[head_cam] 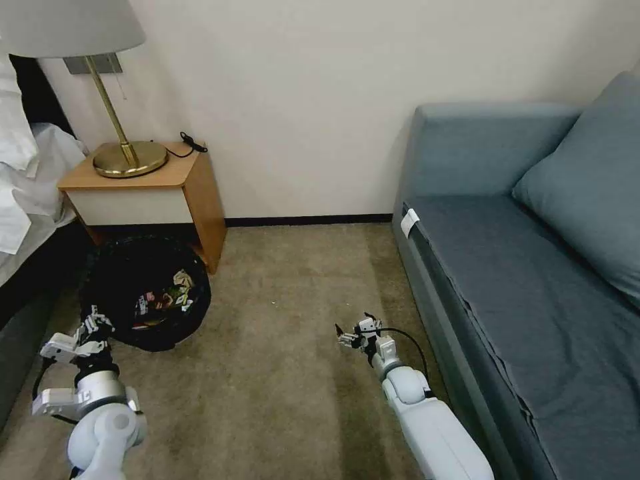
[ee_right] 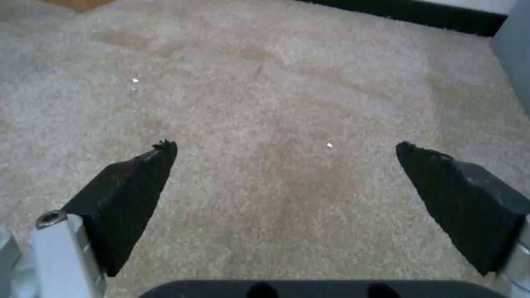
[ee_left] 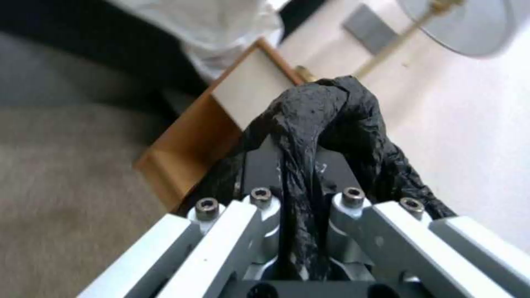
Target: Pick up the trash bin, then pick up the garbage on the floor and place it into the trash bin.
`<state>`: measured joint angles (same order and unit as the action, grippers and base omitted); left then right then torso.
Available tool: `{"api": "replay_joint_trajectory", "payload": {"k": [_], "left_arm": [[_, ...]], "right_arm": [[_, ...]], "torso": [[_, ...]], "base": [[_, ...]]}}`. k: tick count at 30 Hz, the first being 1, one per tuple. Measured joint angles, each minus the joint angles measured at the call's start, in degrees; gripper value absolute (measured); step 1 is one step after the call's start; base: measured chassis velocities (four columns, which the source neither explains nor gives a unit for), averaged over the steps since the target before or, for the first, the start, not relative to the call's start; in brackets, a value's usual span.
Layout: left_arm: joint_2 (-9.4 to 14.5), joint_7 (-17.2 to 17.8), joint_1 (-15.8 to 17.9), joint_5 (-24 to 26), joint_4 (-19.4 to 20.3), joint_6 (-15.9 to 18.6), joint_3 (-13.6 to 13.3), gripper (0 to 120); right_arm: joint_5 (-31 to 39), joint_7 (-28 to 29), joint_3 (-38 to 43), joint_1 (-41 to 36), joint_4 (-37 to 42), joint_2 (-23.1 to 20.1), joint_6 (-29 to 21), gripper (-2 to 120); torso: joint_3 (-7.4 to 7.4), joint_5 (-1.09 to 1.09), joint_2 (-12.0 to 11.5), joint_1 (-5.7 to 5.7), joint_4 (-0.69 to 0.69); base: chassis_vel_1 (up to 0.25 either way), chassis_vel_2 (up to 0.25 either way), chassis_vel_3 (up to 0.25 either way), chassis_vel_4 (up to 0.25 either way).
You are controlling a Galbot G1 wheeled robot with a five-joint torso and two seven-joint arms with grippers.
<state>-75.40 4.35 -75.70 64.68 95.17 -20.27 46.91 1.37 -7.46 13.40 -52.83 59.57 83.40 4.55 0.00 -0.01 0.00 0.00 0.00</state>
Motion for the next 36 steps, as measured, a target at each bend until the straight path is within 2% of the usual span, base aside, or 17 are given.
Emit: {"api": "replay_joint_trajectory", "payload": {"k": [6,9,21,31,33,34,36], "left_arm": [[1.0,1.5,2.5,7.2,-3.5,0.1,-0.5,5],[1.0,1.7,3.5,8.1,-5.6,0.1,-1.0,5],[1.2,2.2,6.5,7.8,-12.6,0.4,-3.2,5],[0.9,4.5,6.7,5.8,-14.3,2.3,-4.4,6],[0.6,4.5,6.8,5.2,-15.0,2.3,-4.6,22],[0.6,4.5,6.8,5.2,-15.0,2.3,-4.6,22],[0.6,4.5,6.8,5.0,-15.2,2.3,-4.6,32]], "right_arm": [[-1.0,-0.1,0.5,-0.5,-0.8,0.5,0.4,100],[-1.5,-0.1,0.9,-0.6,-1.3,0.7,0.8,100],[-2.2,-0.7,1.1,0.3,-3.4,1.0,1.8,100],[-2.6,-1.2,0.9,0.9,-4.5,1.3,2.3,100],[-2.9,-1.4,0.9,1.1,-5.2,1.2,2.6,100],[-2.9,-1.4,0.9,1.1,-5.2,1.2,2.6,100],[-3.1,-1.5,0.9,1.2,-5.5,1.1,2.8,100]], "torso": [[0.00,0.01,0.0,0.00,0.00],[0.00,0.00,0.0,0.00,0.00],[0.00,0.00,0.0,0.00,0.00],[0.00,0.01,0.0,0.00,0.00],[0.00,0.03,0.0,0.00,0.00],[0.00,0.03,0.0,0.00,0.00],[0.00,0.03,0.0,0.00,0.00]], "base": [[0.000,0.000,0.000,0.000],[0.000,0.000,0.000,0.000],[0.000,0.000,0.000,0.000],[0.000,0.000,0.000,0.000],[0.000,0.000,0.000,0.000],[0.000,0.000,0.000,0.000],[0.000,0.000,0.000,0.000]]}}
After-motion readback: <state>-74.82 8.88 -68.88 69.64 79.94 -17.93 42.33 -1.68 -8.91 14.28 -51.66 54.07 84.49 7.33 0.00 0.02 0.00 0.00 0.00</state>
